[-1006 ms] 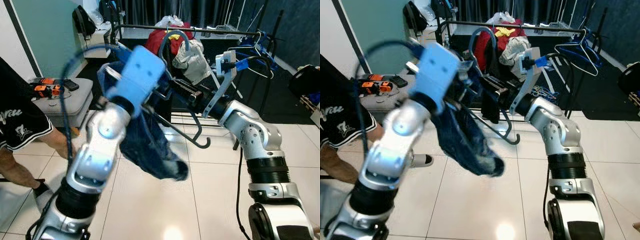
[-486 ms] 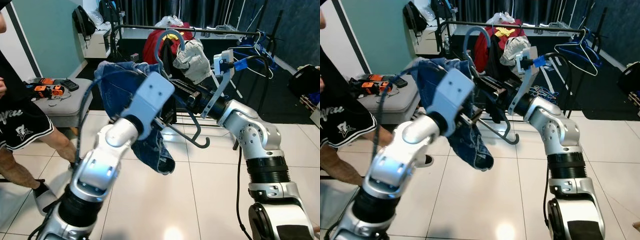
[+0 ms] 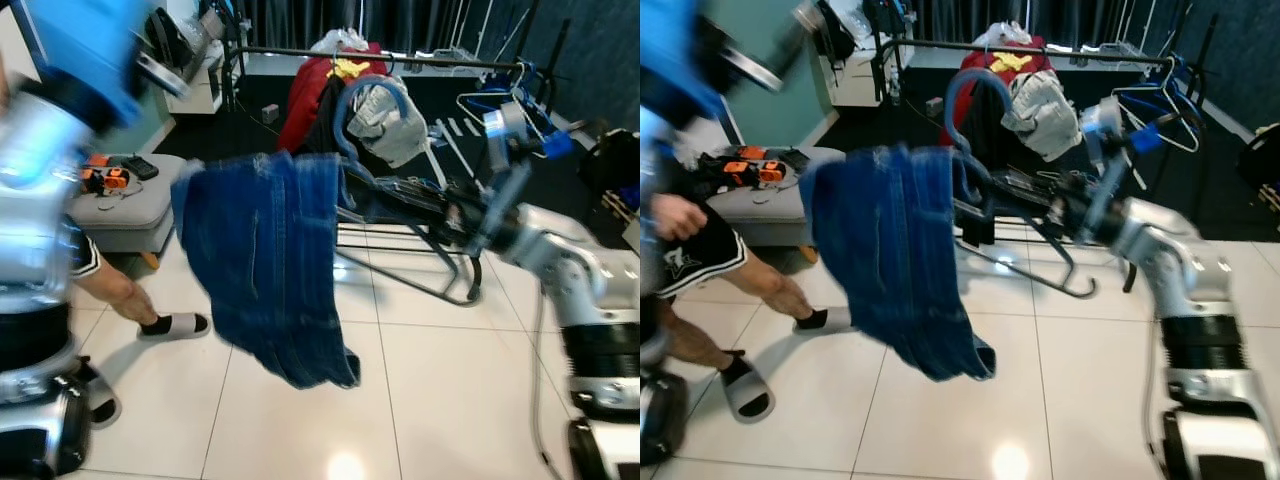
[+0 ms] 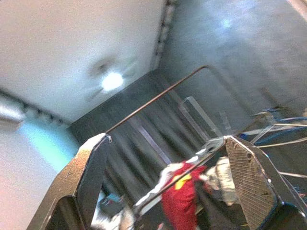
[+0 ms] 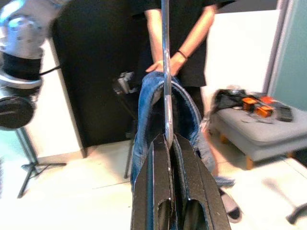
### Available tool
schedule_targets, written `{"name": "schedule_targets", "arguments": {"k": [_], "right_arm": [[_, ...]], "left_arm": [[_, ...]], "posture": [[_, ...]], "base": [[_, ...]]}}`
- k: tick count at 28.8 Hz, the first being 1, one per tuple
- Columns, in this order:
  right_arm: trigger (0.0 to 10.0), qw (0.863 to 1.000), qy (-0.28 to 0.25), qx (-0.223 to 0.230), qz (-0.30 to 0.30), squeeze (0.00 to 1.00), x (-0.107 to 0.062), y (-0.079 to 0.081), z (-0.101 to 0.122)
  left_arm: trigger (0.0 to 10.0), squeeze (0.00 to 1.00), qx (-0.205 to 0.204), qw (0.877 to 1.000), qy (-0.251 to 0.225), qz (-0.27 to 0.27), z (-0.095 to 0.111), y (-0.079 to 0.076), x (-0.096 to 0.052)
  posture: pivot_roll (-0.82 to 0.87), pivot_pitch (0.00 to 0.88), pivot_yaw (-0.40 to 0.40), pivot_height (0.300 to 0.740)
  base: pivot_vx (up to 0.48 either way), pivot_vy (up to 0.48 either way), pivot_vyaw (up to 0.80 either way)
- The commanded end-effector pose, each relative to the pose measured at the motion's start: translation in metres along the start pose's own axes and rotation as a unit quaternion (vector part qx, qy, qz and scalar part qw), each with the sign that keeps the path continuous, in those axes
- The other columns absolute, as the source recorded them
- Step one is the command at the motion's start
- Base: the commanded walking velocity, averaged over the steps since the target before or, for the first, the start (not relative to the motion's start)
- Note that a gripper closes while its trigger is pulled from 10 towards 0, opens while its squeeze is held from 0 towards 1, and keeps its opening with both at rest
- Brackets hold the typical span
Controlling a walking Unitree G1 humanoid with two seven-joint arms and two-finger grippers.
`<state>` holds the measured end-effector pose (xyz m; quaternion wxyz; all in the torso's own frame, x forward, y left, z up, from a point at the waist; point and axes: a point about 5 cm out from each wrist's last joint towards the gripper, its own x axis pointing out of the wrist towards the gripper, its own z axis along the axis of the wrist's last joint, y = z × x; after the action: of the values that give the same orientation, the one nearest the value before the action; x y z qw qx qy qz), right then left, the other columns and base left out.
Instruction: Hang hanger
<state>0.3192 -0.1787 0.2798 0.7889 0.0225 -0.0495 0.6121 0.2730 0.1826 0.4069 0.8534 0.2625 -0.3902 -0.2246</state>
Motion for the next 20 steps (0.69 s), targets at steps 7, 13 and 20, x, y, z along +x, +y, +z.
{"name": "schedule_targets", "arguments": {"k": [7,13,20], "right_arm": [[10.0,0.997,0.006,-0.023,0.071,0.00,-0.003,0.008,0.019],[10.0,0.995,0.017,-0.020,0.099,0.00,-0.003,0.010,0.019],[10.0,0.989,0.012,-0.028,0.142,0.00,0.001,0.017,0.024]], "left_arm": [[10.0,0.00,-0.154,0.915,-0.008,-0.373,0.018,-0.044,-0.020],[10.0,0.00,-0.178,0.869,0.040,-0.460,0.011,-0.054,-0.034],[10.0,0.00,-0.169,0.848,0.110,-0.491,-0.017,-0.066,-0.043]], "posture": [[-0.10,0.000,-0.020,0.740],[-0.09,0.000,-0.021,0.740],[-0.09,0.000,-0.017,0.740]], "base": [[0.000,0.000,0.00],[0.000,0.000,0.00],[0.000,0.000,0.00]]}}
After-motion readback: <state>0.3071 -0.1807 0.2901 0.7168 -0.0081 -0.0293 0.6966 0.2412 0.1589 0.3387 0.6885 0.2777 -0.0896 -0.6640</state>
